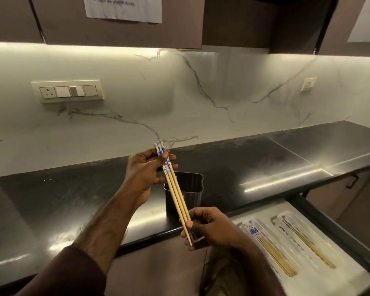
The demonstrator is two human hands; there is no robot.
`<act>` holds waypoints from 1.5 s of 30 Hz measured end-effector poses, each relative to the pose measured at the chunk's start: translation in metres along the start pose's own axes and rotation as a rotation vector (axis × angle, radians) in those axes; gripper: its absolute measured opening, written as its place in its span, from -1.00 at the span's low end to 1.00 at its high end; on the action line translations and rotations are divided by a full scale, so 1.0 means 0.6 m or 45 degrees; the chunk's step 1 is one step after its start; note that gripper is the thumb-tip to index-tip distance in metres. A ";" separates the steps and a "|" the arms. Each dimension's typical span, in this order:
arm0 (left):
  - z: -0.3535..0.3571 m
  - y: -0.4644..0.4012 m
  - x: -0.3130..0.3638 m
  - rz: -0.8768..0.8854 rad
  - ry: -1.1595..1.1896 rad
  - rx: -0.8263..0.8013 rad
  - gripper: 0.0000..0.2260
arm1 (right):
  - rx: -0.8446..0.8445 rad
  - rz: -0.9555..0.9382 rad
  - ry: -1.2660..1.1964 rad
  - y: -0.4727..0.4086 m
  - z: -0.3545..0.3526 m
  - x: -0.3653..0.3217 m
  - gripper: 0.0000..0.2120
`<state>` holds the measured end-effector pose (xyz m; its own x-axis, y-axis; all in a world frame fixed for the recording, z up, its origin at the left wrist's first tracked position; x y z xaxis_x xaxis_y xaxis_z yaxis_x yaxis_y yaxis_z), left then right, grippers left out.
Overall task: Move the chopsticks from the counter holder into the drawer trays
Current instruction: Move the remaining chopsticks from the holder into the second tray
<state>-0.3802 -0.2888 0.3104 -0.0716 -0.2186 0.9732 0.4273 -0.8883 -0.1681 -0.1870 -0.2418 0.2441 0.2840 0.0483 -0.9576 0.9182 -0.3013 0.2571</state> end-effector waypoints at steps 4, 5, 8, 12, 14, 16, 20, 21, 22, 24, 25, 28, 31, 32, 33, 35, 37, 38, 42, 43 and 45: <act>0.051 0.015 0.001 -0.008 0.047 -0.018 -0.89 | 0.158 0.000 0.048 0.063 -0.010 0.007 -0.84; 0.068 0.017 0.000 -0.013 0.056 -0.020 -0.88 | 0.204 0.001 0.048 0.081 -0.017 0.010 -0.84; 0.123 0.018 -0.008 -0.049 0.108 -0.031 -0.88 | 0.323 0.040 0.062 0.131 -0.041 0.022 -0.85; 0.210 0.017 -0.037 -0.122 0.165 -0.059 -0.84 | 0.476 0.118 0.045 0.197 -0.088 0.054 -0.89; 0.260 0.016 -0.056 -0.160 0.184 -0.065 -0.82 | 0.513 0.152 0.013 0.234 -0.113 0.072 -0.90; 0.321 0.013 -0.078 -0.187 0.209 -0.067 -0.82 | 0.534 0.164 -0.056 0.280 -0.146 0.094 -0.89; 0.465 0.014 -0.126 -0.234 0.247 -0.039 -0.85 | 0.576 0.198 -0.131 0.385 -0.229 0.141 -0.88; 0.505 0.014 -0.138 -0.246 0.260 -0.027 -0.85 | 0.573 0.213 -0.140 0.410 -0.253 0.154 -0.88; 0.545 0.014 -0.151 -0.261 0.266 -0.019 -0.86 | 0.570 0.233 -0.147 0.435 -0.277 0.167 -0.88; 0.614 0.015 -0.172 -0.294 0.250 -0.028 -0.85 | 0.585 0.277 -0.162 0.476 -0.321 0.188 -0.88; 0.647 0.015 -0.183 -0.312 0.231 -0.043 -0.84 | 0.596 0.298 -0.178 0.497 -0.343 0.199 -0.87; 0.725 0.008 -0.210 -0.344 0.189 -0.069 -0.84 | 0.598 0.346 -0.208 0.548 -0.404 0.228 -0.88; 0.784 -0.004 -0.232 -0.367 0.162 -0.079 -0.83 | 0.626 0.402 -0.204 0.575 -0.454 0.251 -0.90; 0.803 -0.010 -0.241 -0.381 0.162 -0.087 -0.83 | 0.635 0.425 -0.212 0.582 -0.469 0.259 -0.89; 0.822 -0.014 -0.250 -0.398 0.173 -0.093 -0.83 | 0.640 0.441 -0.225 0.588 -0.482 0.266 -0.88; 0.854 -0.025 -0.270 -0.431 0.192 -0.106 -0.83 | 0.646 0.469 -0.242 0.595 -0.506 0.279 -0.87; 0.884 -0.037 -0.294 -0.466 0.218 -0.119 -0.83 | 0.652 0.491 -0.232 0.600 -0.531 0.291 -0.86; 0.897 -0.045 -0.307 -0.485 0.237 -0.127 -0.83 | 0.655 0.501 -0.224 0.600 -0.546 0.297 -0.85; 0.925 -0.084 -0.367 -0.577 0.292 -0.143 -0.82 | 0.631 0.571 -0.192 0.589 -0.603 0.319 -0.86; 0.927 -0.097 -0.383 -0.599 0.314 -0.141 -0.82 | 0.620 0.591 -0.190 0.582 -0.618 0.325 -0.86; 0.926 -0.121 -0.418 -0.659 0.357 -0.117 -0.83 | 0.593 0.641 -0.169 0.567 -0.644 0.337 -0.86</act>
<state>0.1075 0.0547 0.1659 -0.4902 0.1652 0.8558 0.1942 -0.9365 0.2920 0.2898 0.0334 0.1882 0.5804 -0.3121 -0.7521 0.4616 -0.6349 0.6196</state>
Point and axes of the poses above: each hand's wrist, its own y-axis away from the middle knuckle, its own z-axis out of the palm, x = y × z, the point moved 2 cm from there along -y, towards the middle knuckle, and after that the axes turned 12 degrees about -x, right-handed, at the moved point
